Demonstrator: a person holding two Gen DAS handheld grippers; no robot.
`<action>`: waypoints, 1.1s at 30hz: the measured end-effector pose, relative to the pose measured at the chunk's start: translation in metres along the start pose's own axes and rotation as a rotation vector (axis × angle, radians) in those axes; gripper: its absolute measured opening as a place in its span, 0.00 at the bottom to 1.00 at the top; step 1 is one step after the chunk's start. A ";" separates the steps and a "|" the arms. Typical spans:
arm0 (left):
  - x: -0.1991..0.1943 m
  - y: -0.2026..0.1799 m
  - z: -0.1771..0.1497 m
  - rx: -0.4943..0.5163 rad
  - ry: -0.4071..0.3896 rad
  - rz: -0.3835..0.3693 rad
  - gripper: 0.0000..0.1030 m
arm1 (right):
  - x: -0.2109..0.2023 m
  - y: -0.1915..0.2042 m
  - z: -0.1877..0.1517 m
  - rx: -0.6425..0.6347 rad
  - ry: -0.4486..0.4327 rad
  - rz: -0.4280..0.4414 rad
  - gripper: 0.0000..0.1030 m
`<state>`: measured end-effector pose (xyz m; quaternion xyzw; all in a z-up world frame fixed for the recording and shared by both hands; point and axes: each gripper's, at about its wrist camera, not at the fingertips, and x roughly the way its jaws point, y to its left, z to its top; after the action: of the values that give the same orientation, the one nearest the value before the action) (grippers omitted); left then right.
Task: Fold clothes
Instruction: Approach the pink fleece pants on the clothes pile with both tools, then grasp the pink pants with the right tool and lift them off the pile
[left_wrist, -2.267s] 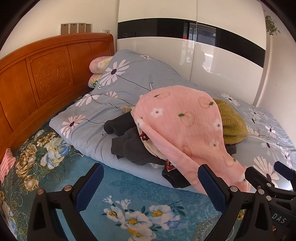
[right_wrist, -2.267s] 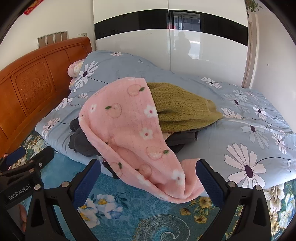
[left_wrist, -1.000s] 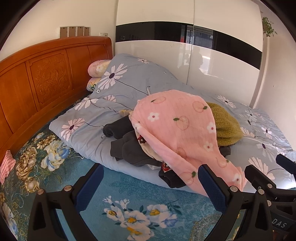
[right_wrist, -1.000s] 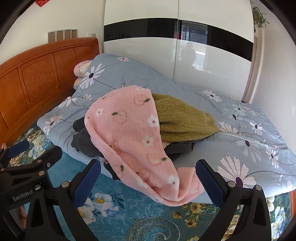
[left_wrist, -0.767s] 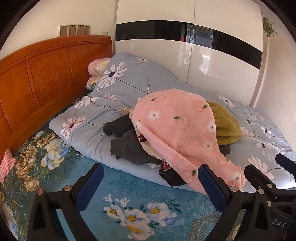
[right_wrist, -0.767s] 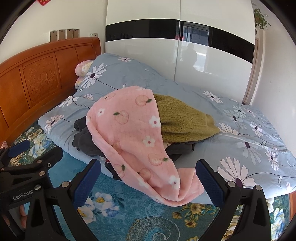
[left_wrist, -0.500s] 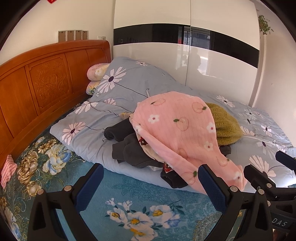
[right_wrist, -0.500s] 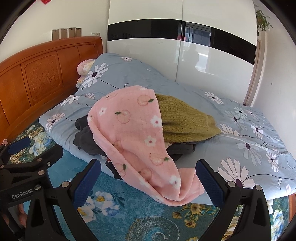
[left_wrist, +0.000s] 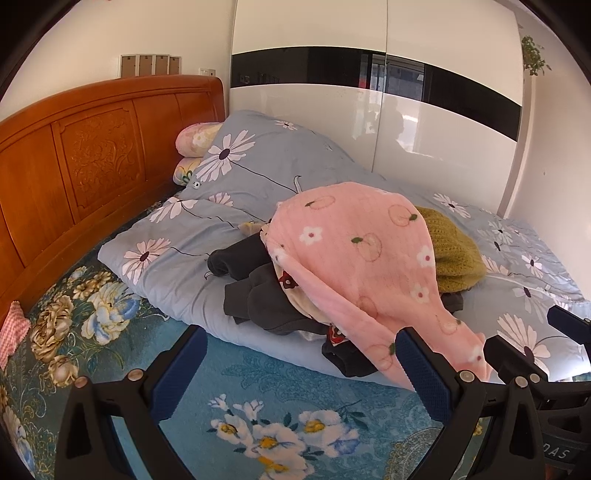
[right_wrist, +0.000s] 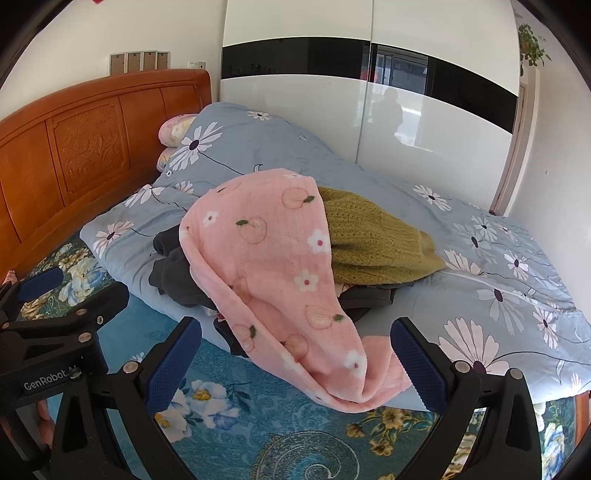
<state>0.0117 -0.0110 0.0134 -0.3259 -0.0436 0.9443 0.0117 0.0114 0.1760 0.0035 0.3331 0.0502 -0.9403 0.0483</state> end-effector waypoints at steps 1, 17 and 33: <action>0.001 0.002 0.000 -0.001 0.004 -0.003 1.00 | 0.001 0.001 0.000 -0.001 0.001 0.001 0.99; 0.004 0.134 -0.038 -0.203 0.044 0.124 1.00 | 0.105 0.099 0.022 -0.201 0.124 0.090 0.95; -0.021 0.177 -0.069 -0.182 0.036 0.210 1.00 | 0.201 0.128 0.058 -0.178 0.289 -0.080 0.07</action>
<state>0.0712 -0.1829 -0.0436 -0.3451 -0.0944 0.9266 -0.1158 -0.1641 0.0304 -0.0861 0.4569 0.1528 -0.8757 0.0322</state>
